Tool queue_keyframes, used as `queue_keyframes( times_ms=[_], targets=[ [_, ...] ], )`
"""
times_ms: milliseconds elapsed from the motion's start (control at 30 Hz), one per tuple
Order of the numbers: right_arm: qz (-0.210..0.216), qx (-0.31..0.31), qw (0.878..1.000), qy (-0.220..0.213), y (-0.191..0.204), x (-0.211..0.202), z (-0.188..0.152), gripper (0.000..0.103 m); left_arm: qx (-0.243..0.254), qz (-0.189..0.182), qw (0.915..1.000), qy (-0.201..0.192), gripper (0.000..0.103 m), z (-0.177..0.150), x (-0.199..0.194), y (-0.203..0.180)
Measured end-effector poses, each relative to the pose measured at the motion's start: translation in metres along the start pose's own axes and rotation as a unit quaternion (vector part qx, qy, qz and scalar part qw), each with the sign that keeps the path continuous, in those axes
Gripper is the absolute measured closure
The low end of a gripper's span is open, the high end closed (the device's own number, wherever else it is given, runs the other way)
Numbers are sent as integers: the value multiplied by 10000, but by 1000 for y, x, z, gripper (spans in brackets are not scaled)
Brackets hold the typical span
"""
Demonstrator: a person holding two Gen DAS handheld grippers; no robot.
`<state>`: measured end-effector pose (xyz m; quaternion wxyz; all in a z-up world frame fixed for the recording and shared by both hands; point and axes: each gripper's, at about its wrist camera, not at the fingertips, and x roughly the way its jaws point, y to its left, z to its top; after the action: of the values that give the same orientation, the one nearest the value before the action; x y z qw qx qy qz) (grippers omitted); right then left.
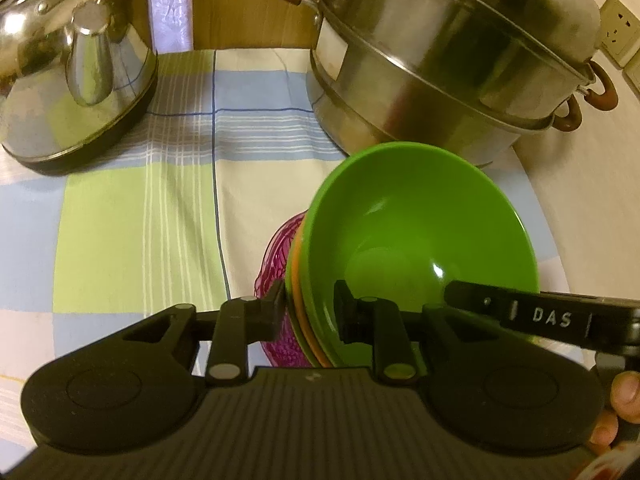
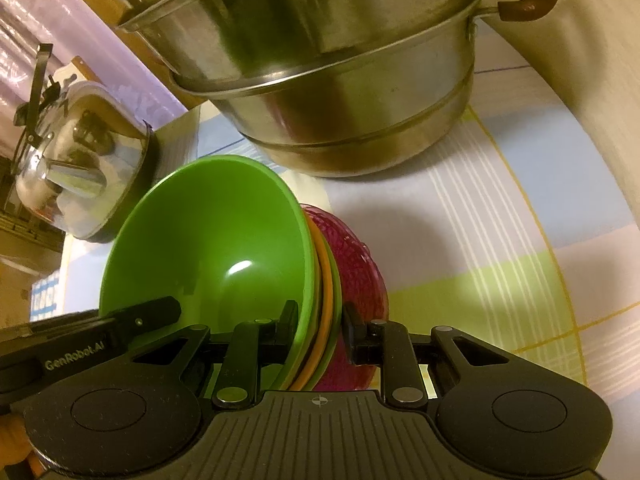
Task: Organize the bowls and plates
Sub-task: 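Carry the bowl stack with both tools onto the pink glass dishes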
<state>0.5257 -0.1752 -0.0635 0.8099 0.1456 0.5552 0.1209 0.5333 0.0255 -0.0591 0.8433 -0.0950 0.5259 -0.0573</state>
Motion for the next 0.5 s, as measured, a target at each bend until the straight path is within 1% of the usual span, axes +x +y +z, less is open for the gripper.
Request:
queue_keyframes(
  times_ms=[133,200,233,267,300,333,367,433,500],
  targets=[
    [61,-5,10000,-63,1,0,-1,75,-80,-84,9999,-37,78,-2,-2,3],
    [112,-38,9999,-104,1,-2,-2,69,-103,-85,9999,-64,77,-2,-4,3],
    [166,-26,9998,-126,1,-2,-3,61,-105,-90,9999,-83,76,-2,-5,2],
    [211,-11,9996,-168,1,-4,-3,52,-106,-104,9998,-108,73,-2,-7,2],
    [226,-9,9995,-205,1,-6,-4,48,-115,-125,9998,-133,69,-2,-9,2],
    [241,-11,9994,-248,2,-8,-4,43,-114,-130,9997,-153,68,-2,-11,1],
    [263,-6,9992,-290,2,-10,-4,40,-98,-140,9997,-170,67,-2,-14,0],
    [289,-9,9990,-338,3,-15,-5,37,-83,-142,9996,-207,64,-3,-18,-2],
    [254,-30,9989,-383,4,-20,-7,36,-58,-124,9996,-263,58,-5,-23,-5]
  ],
)
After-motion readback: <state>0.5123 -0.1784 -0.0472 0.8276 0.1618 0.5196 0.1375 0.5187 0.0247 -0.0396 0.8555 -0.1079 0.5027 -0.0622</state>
